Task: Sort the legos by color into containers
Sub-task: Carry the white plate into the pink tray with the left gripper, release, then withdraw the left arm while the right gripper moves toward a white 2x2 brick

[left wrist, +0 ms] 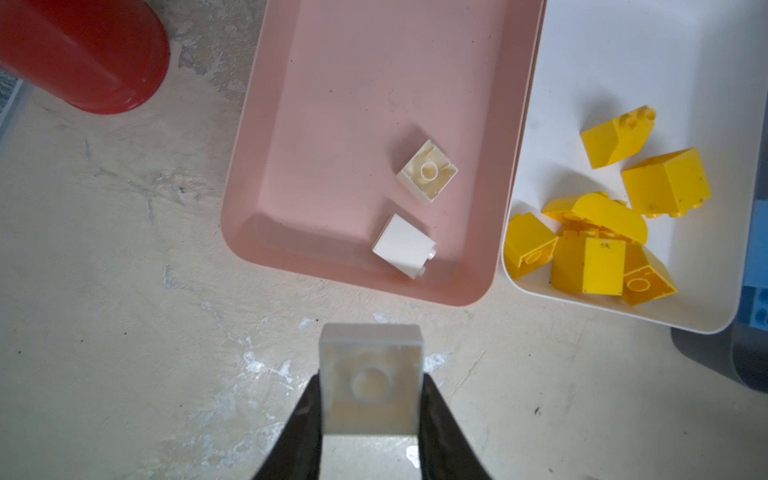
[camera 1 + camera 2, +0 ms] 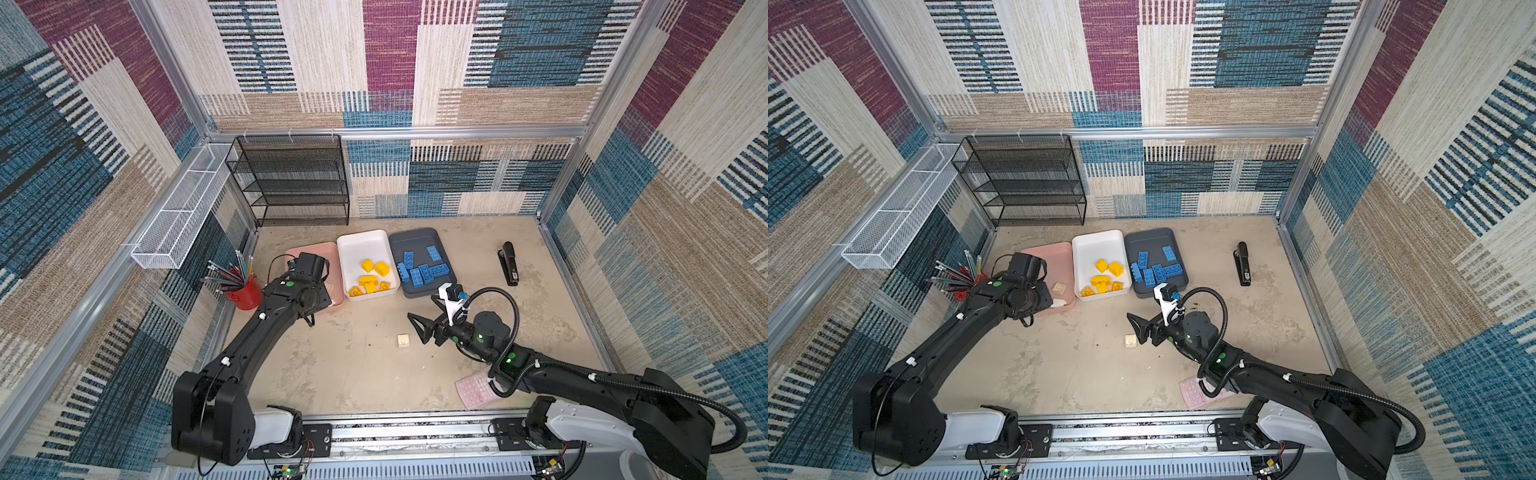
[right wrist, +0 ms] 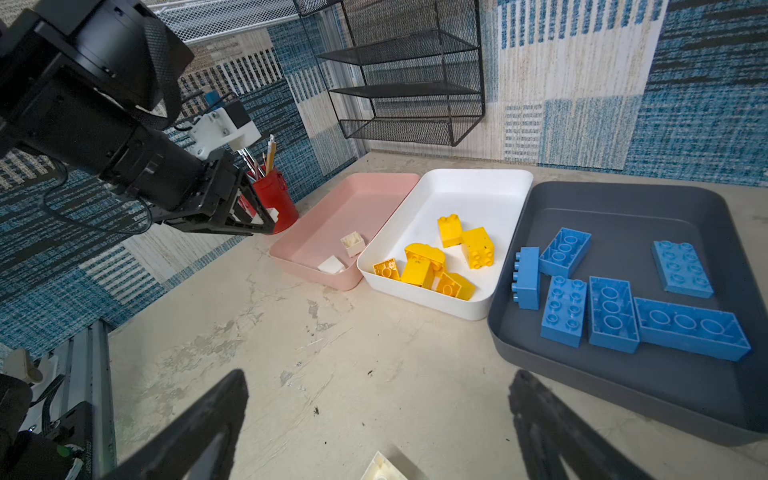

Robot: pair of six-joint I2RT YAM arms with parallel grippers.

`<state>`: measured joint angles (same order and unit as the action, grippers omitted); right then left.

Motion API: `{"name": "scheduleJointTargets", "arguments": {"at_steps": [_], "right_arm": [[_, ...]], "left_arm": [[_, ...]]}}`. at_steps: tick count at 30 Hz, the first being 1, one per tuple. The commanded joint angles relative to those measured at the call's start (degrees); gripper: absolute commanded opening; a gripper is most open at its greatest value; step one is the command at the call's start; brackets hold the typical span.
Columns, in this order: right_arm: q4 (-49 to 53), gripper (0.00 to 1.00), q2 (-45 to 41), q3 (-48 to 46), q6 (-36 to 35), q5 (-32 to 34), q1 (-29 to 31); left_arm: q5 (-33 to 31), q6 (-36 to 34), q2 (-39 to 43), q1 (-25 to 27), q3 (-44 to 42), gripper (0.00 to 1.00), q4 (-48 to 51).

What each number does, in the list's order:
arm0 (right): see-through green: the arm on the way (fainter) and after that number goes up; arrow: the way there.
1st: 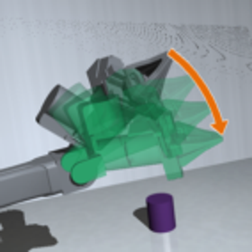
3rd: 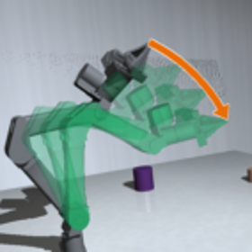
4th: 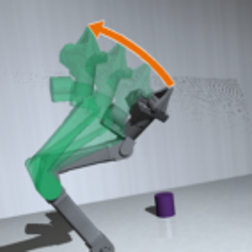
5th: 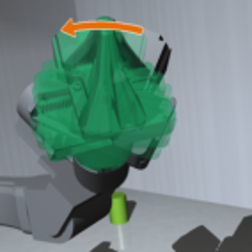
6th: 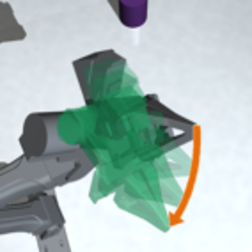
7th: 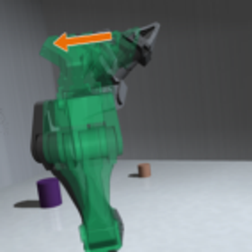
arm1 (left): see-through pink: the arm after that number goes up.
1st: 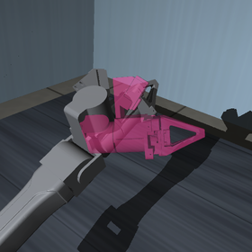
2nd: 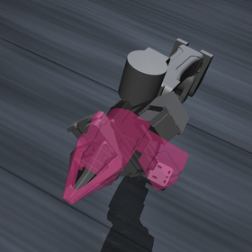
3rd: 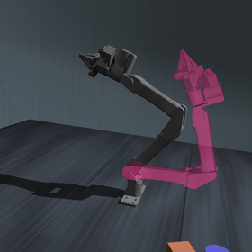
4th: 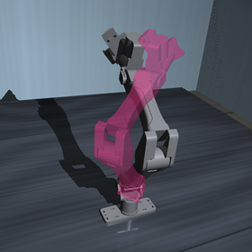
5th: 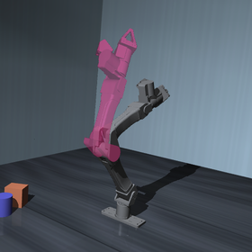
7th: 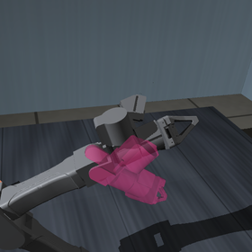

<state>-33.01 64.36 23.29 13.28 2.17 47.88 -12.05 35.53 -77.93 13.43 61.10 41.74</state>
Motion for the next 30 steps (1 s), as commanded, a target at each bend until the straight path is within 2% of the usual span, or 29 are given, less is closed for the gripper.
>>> {"name": "scheduleJointTargets", "arguments": {"at_steps": [1, 6, 13, 19, 25, 30], "right_arm": [[-0.3, 0.99, 0.0, 0.3, 1.4, 2.9, 0.0], [0.7, 0.99, 1.2, 0.6, 1.8, 6.0, 0.0], [2.6, 0.99, 3.3, 2.2, 1.8, 6.7, 0.0], [2.5, 0.99, 3.7, 2.4, 2.0, 6.3, 0.0], [3.3, 0.99, 4.5, 3.0, 2.0, 6.2, 0.0], [4.0, 0.99, 6.1, 3.8, 2.3, 6.0, 0.0]], "left_arm": [[0.8, -2.1, -3.3, -1.0, 3.1, 0.30, -1.5], [2.4, -3.2, -10.5, -3.3, 7.0, 0.30, -3.3], [4.1, -3.4, -20.1, -7.3, 12.8, 0.29, -3.9], [4.1, -3.2, -25.7, -8.1, 16.3, 0.30, -3.6], [4.0, -2.9, -27.6, -8.5, 17.4, 0.40, -3.2], [4.8, -2.7, -26.8, -9.1, 17.6, 0.53, -2.7]]}}
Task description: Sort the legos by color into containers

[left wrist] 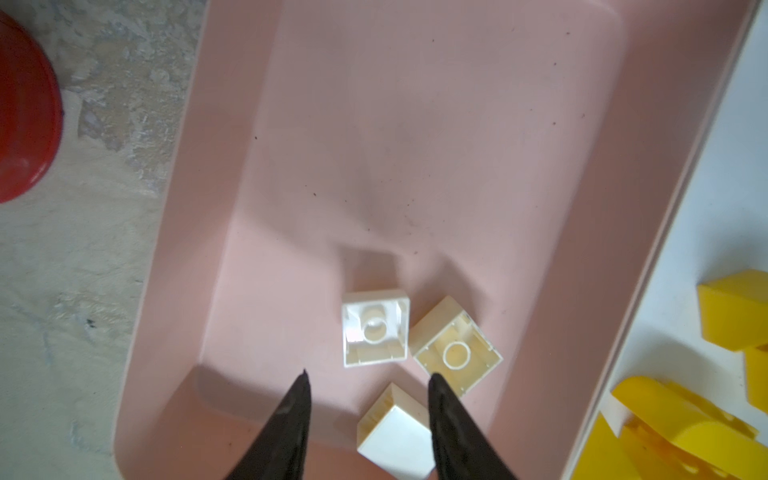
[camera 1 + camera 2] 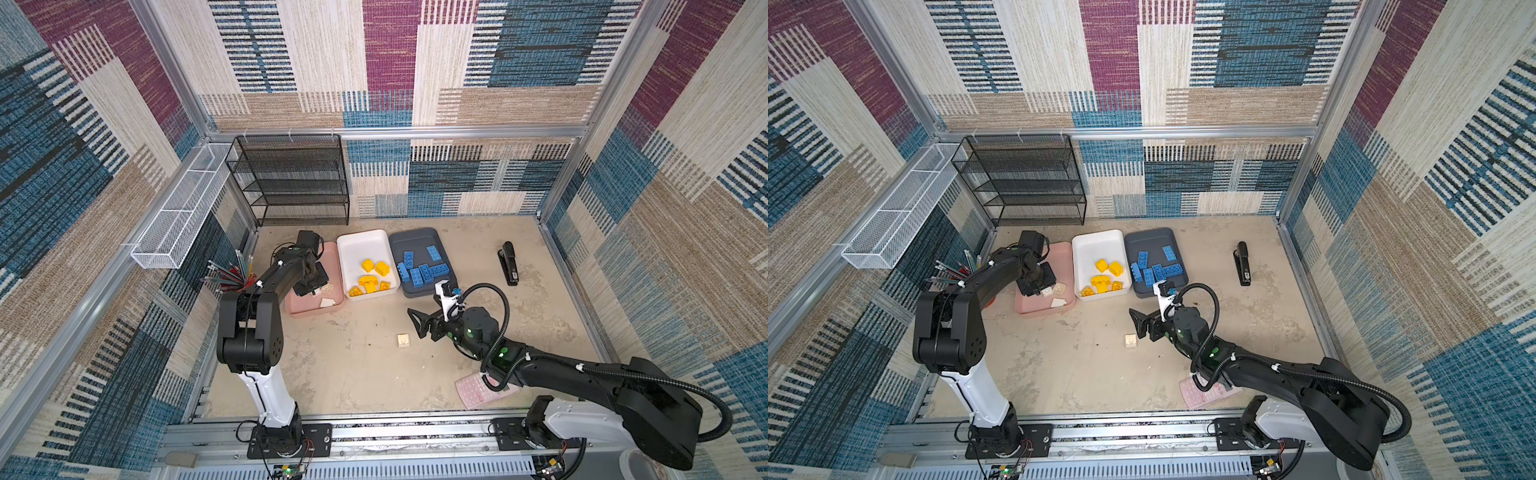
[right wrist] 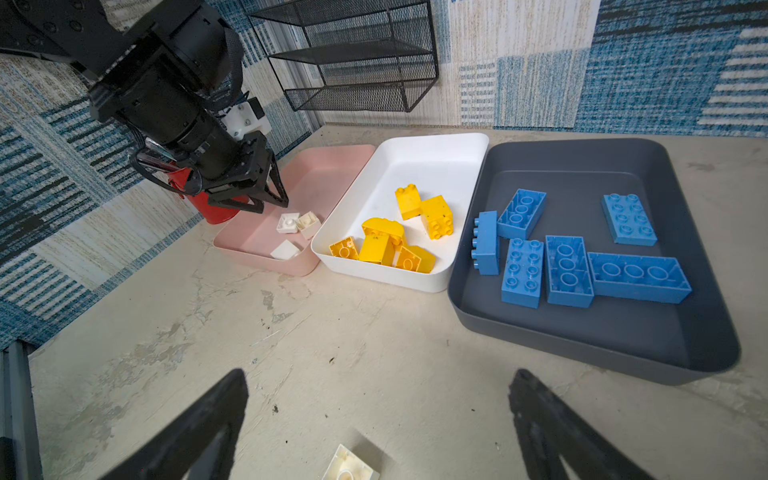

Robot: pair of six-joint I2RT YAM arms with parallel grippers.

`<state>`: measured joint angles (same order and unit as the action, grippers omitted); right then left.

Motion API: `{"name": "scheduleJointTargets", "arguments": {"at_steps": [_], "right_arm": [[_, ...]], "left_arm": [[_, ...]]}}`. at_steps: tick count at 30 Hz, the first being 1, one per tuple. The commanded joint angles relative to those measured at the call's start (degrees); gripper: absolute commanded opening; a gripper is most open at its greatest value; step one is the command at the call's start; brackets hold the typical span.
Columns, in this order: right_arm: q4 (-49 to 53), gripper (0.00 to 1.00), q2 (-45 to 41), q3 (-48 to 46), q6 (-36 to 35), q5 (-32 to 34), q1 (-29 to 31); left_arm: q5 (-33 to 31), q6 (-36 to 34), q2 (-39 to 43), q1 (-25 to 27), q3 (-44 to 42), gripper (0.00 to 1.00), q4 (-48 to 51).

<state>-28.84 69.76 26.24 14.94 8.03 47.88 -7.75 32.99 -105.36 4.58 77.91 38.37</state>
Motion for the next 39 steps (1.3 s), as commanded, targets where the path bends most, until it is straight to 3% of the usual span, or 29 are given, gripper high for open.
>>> {"name": "scheduleJointTargets", "arguments": {"at_steps": [1, 5, 12, 26, 39], "right_arm": [[0.1, 0.99, 1.0, 1.1, 0.6, 0.1, 0.0], [0.6, 0.99, 2.5, 1.8, 0.6, -0.2, 0.0], [5.1, 0.99, 6.5, 5.8, -0.2, -0.4, 0.0], [27.4, 0.99, 11.2, 16.9, 3.0, -0.4, 0.0], [41.6, 0.95, 12.6, 17.9, 11.3, -0.4, -0.1]], "left_arm": [[0.6, -0.1, 1.1, -0.4, 0.8, 0.57, 0.7], [2.0, -0.4, 3.2, -0.6, 1.6, 0.67, 1.4], [7.4, -0.8, 12.4, -0.6, 0.5, 0.71, 1.8], [13.9, -1.1, 48.4, -0.6, -23.9, 0.75, -7.1], [21.4, -2.4, 64.1, -0.6, -31.7, 0.74, -6.5]]}}
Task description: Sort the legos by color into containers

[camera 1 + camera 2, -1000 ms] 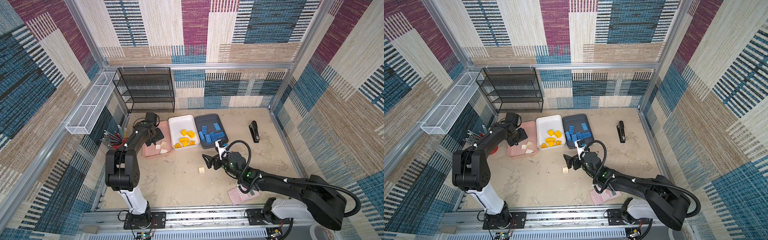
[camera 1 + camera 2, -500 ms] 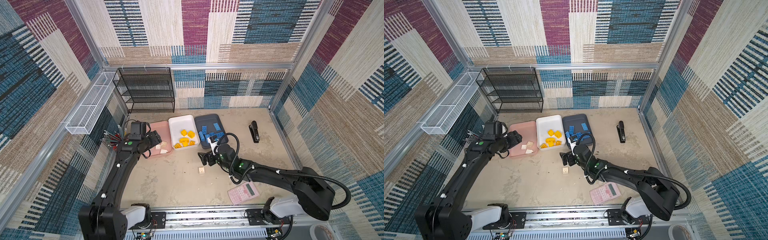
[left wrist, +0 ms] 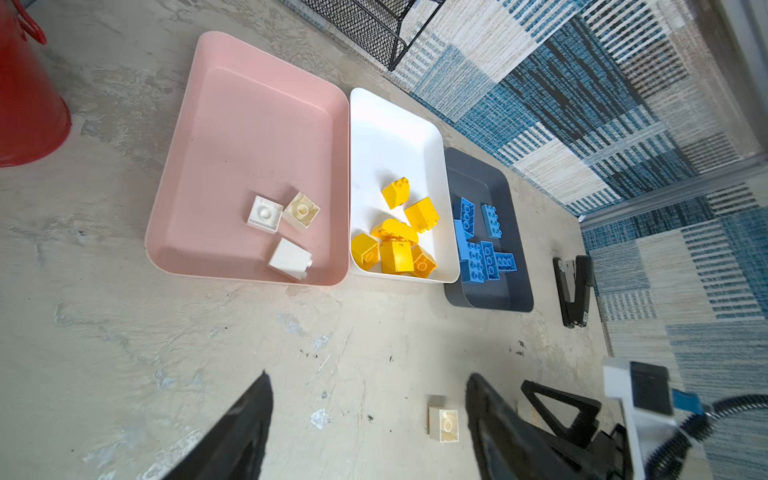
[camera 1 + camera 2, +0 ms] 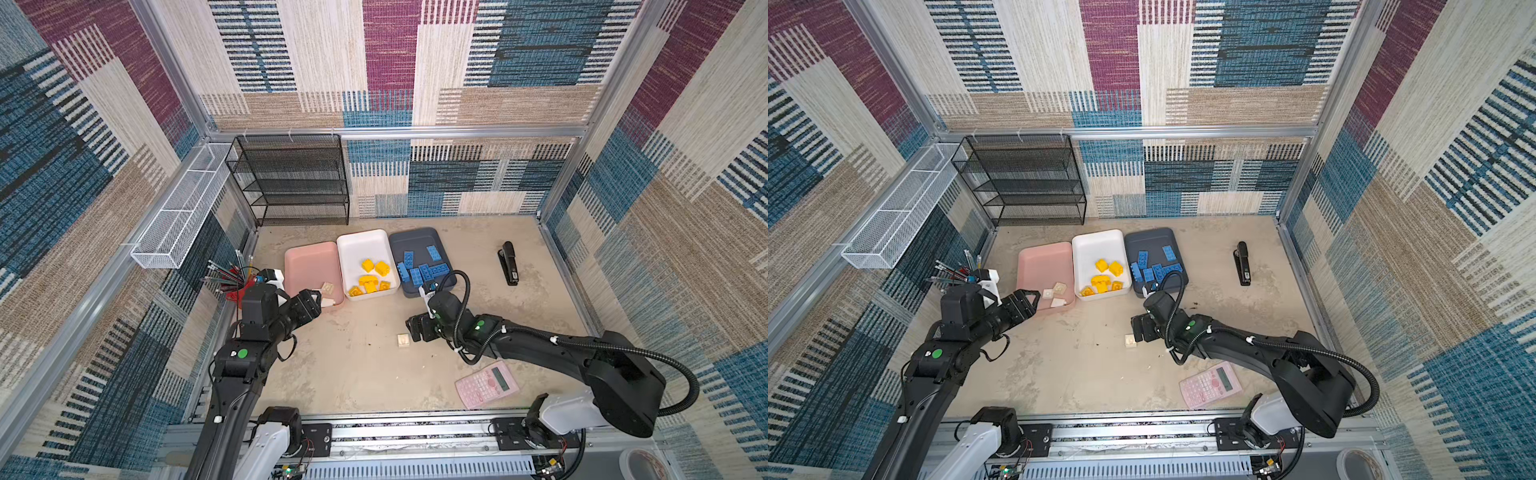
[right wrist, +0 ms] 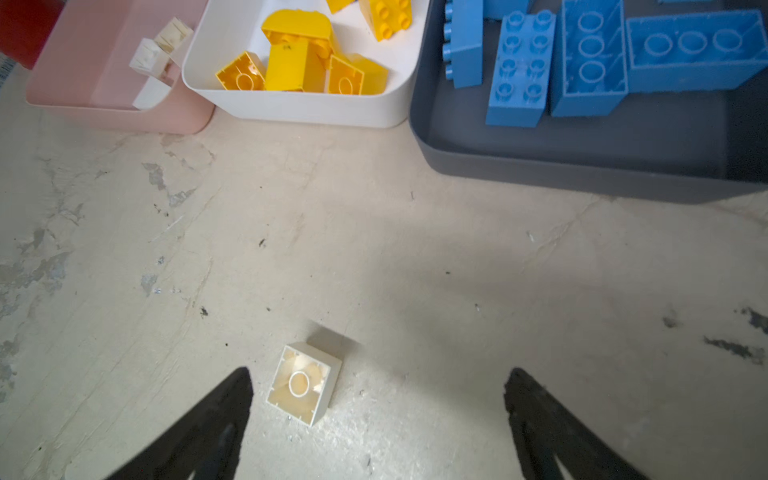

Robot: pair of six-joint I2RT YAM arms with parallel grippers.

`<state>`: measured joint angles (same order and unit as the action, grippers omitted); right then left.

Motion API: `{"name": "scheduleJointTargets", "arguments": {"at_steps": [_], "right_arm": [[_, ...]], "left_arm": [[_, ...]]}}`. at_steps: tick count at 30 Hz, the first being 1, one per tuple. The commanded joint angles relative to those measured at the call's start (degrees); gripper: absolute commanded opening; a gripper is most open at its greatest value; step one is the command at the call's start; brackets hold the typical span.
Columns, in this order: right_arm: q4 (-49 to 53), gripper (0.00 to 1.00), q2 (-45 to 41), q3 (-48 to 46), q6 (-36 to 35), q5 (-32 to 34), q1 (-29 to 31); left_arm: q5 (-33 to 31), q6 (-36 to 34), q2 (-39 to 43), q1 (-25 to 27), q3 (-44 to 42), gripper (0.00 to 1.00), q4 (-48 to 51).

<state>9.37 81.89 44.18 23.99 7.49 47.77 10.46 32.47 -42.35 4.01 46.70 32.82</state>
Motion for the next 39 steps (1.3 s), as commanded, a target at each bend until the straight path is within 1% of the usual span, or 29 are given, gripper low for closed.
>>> {"name": "scheduleJointTargets", "arguments": {"at_steps": [1, 5, 11, 15, 18, 26, 29, 32, 35, 39], "right_arm": [[4.0, 0.95, 0.7, -0.1, 2.6, 0.3, 0.0], [5.4, 0.95, 3.1, 0.0, 4.6, 0.5, 0.0], [6.0, 0.94, 6.9, 0.6, 6.5, 0.7, 0.0], [6.4, 0.92, 9.1, 1.9, 5.6, 0.6, 0.1], [6.1, 0.90, 9.9, 2.6, 5.2, -0.7, 0.3], [6.1, 0.90, 7.6, 5.3, 6.3, 1.0, 2.8], [6.9, 0.90, 9.1, 8.0, 6.6, 1.2, 4.5], [8.4, 0.85, 12.6, 11.1, 8.1, 3.5, 6.7], [10.8, 0.83, 16.2, 14.2, 9.5, 5.7, 8.0], [12.2, 0.75, 19.1, 16.7, 10.1, 6.5, 8.8]], "left_arm": [[4.1, -1.9, 1.5, 0.0, -0.8, 0.74, -1.0], [6.4, -2.2, 2.2, 0.0, -1.5, 0.74, -0.5], [9.4, -2.2, 0.5, 1.4, -1.0, 0.74, -0.2], [9.4, -2.2, 0.2, 1.6, -0.9, 0.73, -0.1], [9.5, -1.9, 0.1, 1.6, -1.1, 0.73, -0.2], [9.3, -1.8, 0.2, 1.6, -1.3, 0.73, -0.4], [9.3, -1.8, 0.2, 1.5, -1.4, 0.73, -0.6], [9.2, -1.8, 0.2, 1.5, -1.3, 0.73, -0.6], [9.2, -1.9, 0.2, 1.5, -1.4, 0.73, -0.5], [9.2, -1.8, 0.3, 1.4, -1.4, 0.73, -0.4]]}}
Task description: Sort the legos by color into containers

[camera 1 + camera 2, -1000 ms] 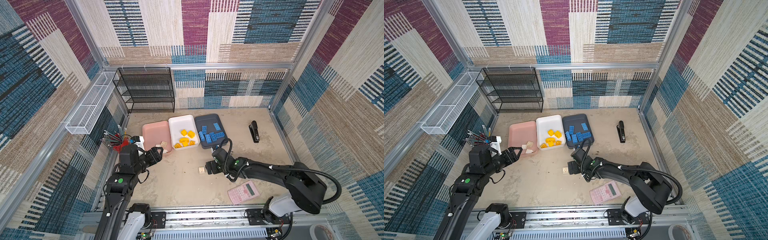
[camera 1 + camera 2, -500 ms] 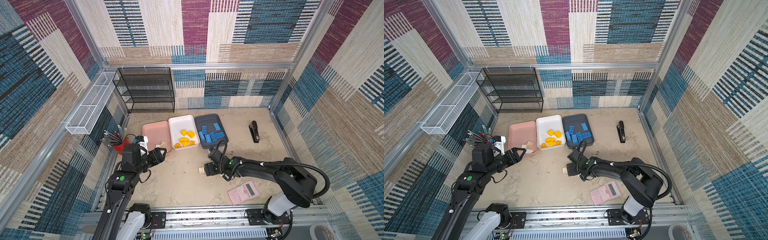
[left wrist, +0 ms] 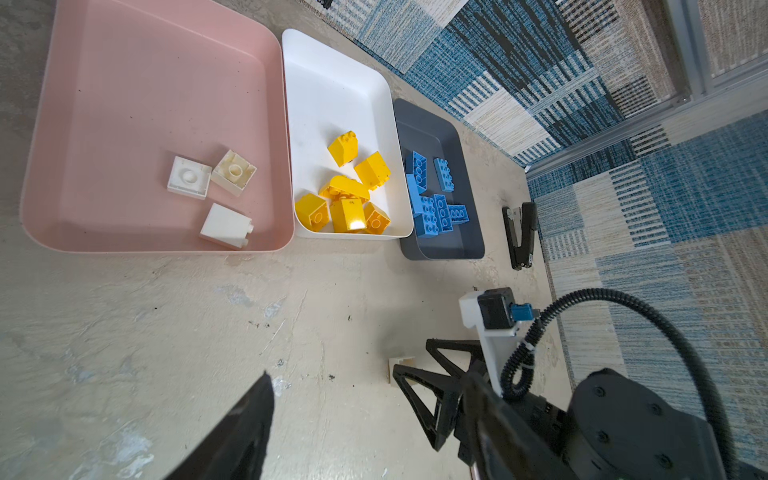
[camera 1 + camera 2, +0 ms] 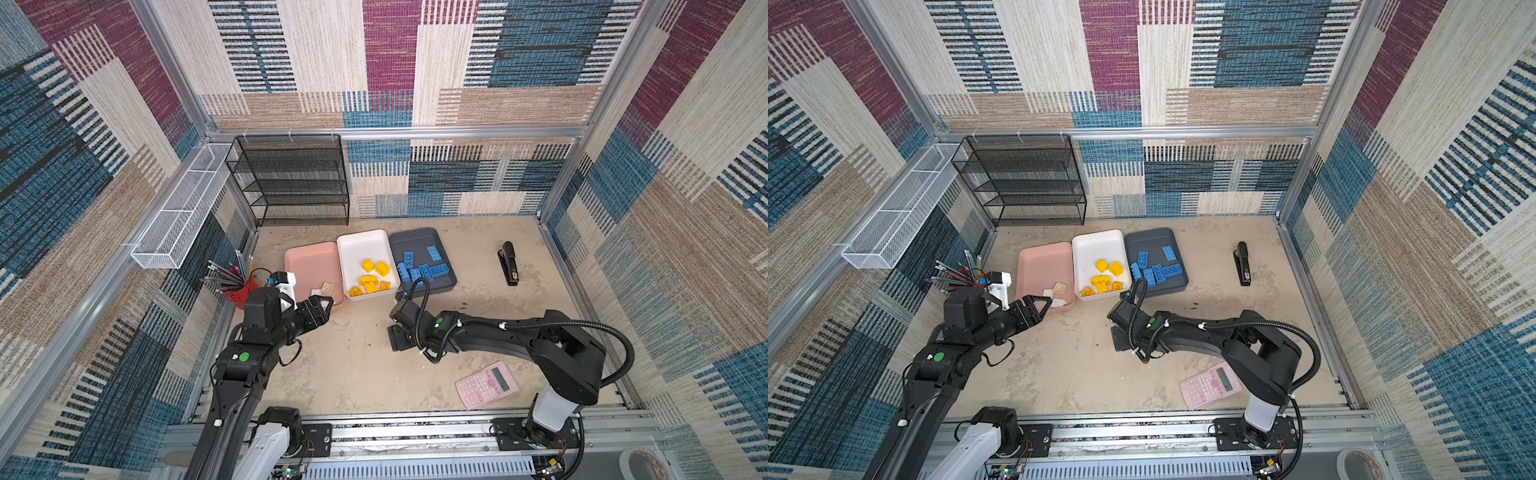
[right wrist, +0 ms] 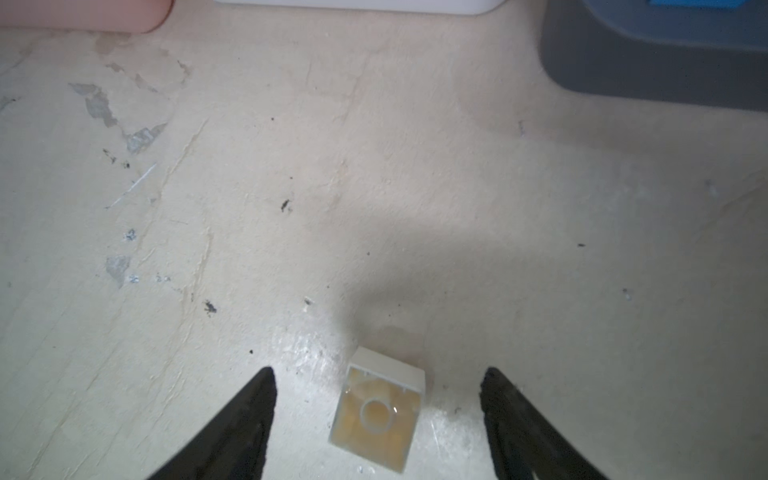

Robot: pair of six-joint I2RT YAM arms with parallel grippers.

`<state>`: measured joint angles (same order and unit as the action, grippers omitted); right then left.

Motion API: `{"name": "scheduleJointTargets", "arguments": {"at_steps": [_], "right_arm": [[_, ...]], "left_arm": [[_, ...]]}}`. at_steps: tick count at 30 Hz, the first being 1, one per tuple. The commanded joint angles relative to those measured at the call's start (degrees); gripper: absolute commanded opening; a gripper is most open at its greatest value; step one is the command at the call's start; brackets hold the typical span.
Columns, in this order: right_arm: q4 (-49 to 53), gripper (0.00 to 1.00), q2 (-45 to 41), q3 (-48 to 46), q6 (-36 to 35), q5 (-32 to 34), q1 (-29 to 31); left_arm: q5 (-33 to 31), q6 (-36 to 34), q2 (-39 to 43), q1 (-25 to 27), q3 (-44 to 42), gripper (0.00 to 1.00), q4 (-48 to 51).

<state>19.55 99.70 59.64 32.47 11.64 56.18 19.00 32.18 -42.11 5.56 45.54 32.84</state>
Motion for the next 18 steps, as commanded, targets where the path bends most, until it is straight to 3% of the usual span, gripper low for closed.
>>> {"name": "scheduleJointTargets", "arguments": {"at_steps": [1, 8, 14, 18], "right_arm": [[2.4, 0.72, 1.9, 1.7, 1.7, 2.4, 0.5], [1.9, 0.56, 3.4, 1.7, 1.5, 0.8, 1.2], [2.2, 0.54, 4.3, 1.5, 1.8, 0.9, 2.2], [2.2, 0.47, 4.8, 1.1, 1.8, 0.9, 2.5]], "left_arm": [[0.7, -1.5, 0.0, -0.2, -0.2, 0.73, -0.5], [1.0, -1.5, -0.1, -0.3, -0.3, 0.73, -0.7], [1.3, -1.2, -0.3, -0.6, -0.4, 0.73, -0.8], [1.4, -1.2, -0.3, -0.9, -0.5, 0.73, -1.0]]}}
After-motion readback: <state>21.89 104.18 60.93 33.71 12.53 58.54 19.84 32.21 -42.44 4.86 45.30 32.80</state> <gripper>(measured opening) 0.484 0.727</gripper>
